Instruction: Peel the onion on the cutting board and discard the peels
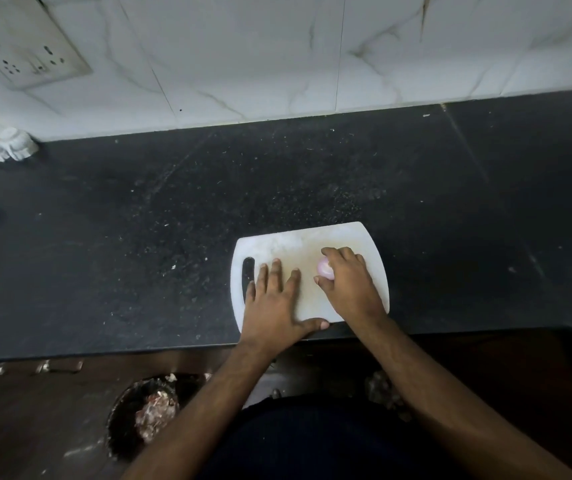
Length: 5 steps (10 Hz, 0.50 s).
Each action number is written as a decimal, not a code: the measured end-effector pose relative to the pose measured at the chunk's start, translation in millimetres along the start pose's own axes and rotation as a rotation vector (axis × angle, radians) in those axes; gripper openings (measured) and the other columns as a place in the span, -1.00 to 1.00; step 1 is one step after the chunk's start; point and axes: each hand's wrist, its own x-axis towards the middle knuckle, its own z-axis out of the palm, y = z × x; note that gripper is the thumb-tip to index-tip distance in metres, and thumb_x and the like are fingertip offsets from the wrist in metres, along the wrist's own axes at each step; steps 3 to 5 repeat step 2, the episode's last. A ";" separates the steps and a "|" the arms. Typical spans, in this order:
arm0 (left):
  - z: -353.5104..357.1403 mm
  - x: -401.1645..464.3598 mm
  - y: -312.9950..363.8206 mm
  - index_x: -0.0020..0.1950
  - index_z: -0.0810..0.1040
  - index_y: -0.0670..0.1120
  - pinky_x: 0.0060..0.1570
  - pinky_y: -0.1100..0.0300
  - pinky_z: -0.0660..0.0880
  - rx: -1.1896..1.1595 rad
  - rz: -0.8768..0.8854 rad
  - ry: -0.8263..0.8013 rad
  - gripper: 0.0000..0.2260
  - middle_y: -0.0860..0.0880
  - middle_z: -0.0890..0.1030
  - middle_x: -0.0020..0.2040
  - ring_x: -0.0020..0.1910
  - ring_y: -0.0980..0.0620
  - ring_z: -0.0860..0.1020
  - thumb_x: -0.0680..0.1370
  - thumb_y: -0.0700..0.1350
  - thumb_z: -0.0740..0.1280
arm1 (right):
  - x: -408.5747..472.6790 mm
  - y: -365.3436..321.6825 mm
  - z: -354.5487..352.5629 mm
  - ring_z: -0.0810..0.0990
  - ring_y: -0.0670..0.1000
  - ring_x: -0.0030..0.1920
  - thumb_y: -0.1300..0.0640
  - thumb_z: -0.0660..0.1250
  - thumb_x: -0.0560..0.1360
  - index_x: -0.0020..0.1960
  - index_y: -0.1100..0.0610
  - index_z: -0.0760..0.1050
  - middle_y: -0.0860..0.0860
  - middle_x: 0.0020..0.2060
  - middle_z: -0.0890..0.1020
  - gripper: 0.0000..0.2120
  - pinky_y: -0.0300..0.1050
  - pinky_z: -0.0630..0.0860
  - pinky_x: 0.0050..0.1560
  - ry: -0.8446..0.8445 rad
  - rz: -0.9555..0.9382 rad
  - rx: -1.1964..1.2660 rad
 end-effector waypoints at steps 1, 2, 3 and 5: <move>-2.2 2.0 0.0 0.71 0.02 0.06 0.63 -0.21 -0.07 -0.001 0.002 -0.017 0.06 -0.17 -0.14 0.73 0.70 -0.20 -0.18 0.39 0.60 0.26 | 0.8 4.4 1.0 0.39 0.08 0.36 0.01 0.42 0.57 0.52 0.07 0.33 0.01 0.38 0.48 -0.43 -0.01 0.42 0.29 0.000 -0.027 -0.054; -6.6 2.8 -4.9 0.69 0.13 0.03 0.66 -0.17 -0.09 -0.051 0.011 0.059 0.03 -0.17 -0.08 0.73 0.71 -0.16 -0.15 0.39 0.61 0.21 | 1.6 4.6 -1.7 0.37 0.07 0.40 -0.09 0.42 0.55 0.54 0.09 0.31 0.00 0.43 0.45 -0.36 -0.01 0.45 0.27 0.024 -0.019 -0.052; -6.6 2.8 -4.9 0.69 0.13 0.03 0.66 -0.17 -0.09 -0.051 0.011 0.059 0.03 -0.17 -0.08 0.73 0.71 -0.16 -0.15 0.39 0.61 0.21 | 1.6 4.6 -1.7 0.37 0.07 0.40 -0.09 0.42 0.55 0.54 0.09 0.31 0.00 0.43 0.45 -0.36 -0.01 0.45 0.27 0.024 -0.019 -0.052; -6.6 2.8 -4.9 0.69 0.13 0.03 0.66 -0.17 -0.09 -0.051 0.011 0.059 0.03 -0.17 -0.08 0.73 0.71 -0.16 -0.15 0.39 0.61 0.21 | 1.6 4.6 -1.7 0.37 0.07 0.40 -0.09 0.42 0.55 0.54 0.09 0.31 0.00 0.43 0.45 -0.36 -0.01 0.45 0.27 0.024 -0.019 -0.052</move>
